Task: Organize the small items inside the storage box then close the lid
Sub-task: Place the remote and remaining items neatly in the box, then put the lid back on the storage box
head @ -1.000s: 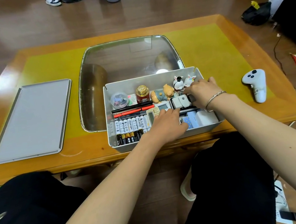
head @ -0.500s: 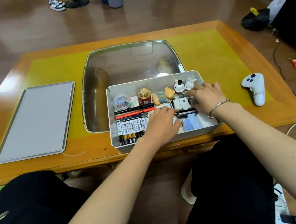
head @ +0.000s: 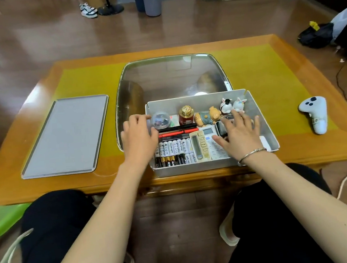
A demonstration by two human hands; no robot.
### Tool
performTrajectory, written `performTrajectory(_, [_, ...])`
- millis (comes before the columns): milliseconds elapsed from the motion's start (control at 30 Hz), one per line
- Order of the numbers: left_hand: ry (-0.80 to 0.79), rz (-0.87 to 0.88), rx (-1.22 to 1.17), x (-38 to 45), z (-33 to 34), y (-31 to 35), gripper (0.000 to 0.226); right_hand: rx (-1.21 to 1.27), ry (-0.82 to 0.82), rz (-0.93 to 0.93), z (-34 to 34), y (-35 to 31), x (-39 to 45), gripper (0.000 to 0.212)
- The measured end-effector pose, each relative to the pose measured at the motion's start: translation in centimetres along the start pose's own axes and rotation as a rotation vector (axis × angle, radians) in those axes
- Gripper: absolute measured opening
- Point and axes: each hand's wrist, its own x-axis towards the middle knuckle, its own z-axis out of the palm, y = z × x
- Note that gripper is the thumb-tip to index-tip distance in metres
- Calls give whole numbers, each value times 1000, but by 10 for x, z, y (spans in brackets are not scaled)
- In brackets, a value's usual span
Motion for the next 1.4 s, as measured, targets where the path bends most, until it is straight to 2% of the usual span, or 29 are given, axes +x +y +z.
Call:
performTrajectory(167, [57, -134, -5, 1, -10, -40, 31, 110, -70, -88, 12, -35, -6, 64])
performTrajectory(367, [-124, -380, 259, -2, -2, -90, 45, 126, -154, -46, 20, -42, -3, 61])
performTrajectory(467, [-200, -476, 321, -2, 3, -97, 43, 120, -158, -49, 21, -42, -2, 59])
performTrajectory(567, [-163, -428, 368, -1, 6, -101, 38, 117, -172, -44, 22, -42, -1, 58])
performTrajectory(733, [-165, -270, 243, -10, 9, -86, 27, 111, -189, -36, 23, -42, -1, 57])
performTrajectory(867, [-234, -299, 176, -8, 7, -75, 31, 116, -205, -33, 22, -43, 0, 57])
performTrajectory(967, [-242, -317, 267, -6, 4, -74, 33, 132, -206, -33, 20, -43, -1, 57])
performTrajectory(1167, [-75, -292, 427, 2, -8, -71, 33, 145, -198, -40, 19, -44, -2, 54])
performTrajectory(1300, [21, -280, 405, 11, -30, -65, 43, 152, -210, -47, 18, -43, -1, 54])
performTrajectory(1400, [71, -266, 380, 20, -46, -61, 47, 121, -159, -87, 15, -43, -2, 54])
